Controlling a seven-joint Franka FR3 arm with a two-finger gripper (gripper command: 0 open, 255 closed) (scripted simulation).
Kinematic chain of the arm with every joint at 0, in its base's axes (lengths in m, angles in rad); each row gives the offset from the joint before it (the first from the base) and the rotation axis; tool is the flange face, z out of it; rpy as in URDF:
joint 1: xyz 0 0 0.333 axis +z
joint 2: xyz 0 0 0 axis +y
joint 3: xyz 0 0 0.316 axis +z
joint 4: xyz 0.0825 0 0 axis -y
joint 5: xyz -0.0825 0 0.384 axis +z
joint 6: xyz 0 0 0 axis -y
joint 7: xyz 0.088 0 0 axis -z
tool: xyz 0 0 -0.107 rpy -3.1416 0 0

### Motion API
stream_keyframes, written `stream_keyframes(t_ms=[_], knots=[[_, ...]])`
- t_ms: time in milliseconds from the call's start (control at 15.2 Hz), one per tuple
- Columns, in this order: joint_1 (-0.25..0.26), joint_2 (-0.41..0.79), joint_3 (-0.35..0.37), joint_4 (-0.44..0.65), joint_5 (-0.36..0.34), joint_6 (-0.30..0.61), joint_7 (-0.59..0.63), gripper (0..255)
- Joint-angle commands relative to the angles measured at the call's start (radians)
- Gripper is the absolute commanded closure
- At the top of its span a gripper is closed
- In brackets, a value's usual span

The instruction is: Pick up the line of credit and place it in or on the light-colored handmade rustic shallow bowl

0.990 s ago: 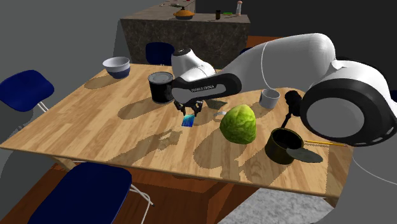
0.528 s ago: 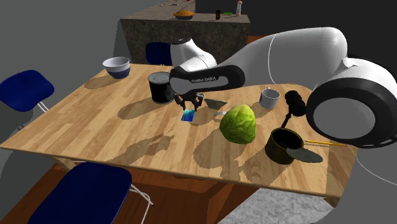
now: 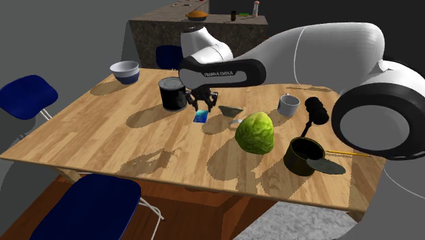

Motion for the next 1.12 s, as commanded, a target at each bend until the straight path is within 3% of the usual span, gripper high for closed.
stream_keyframes(t_ms=[0, 330, 1056], knots=[[0.001, -0.004, 0.001, 0.023, 0.002, -0.027, -0.004, 255], [0.003, -0.007, 0.002, 0.078, 0.006, -0.084, -0.013, 255], [-0.141, 0.094, -0.066, 0.245, 0.032, -0.119, -0.243, 255]])
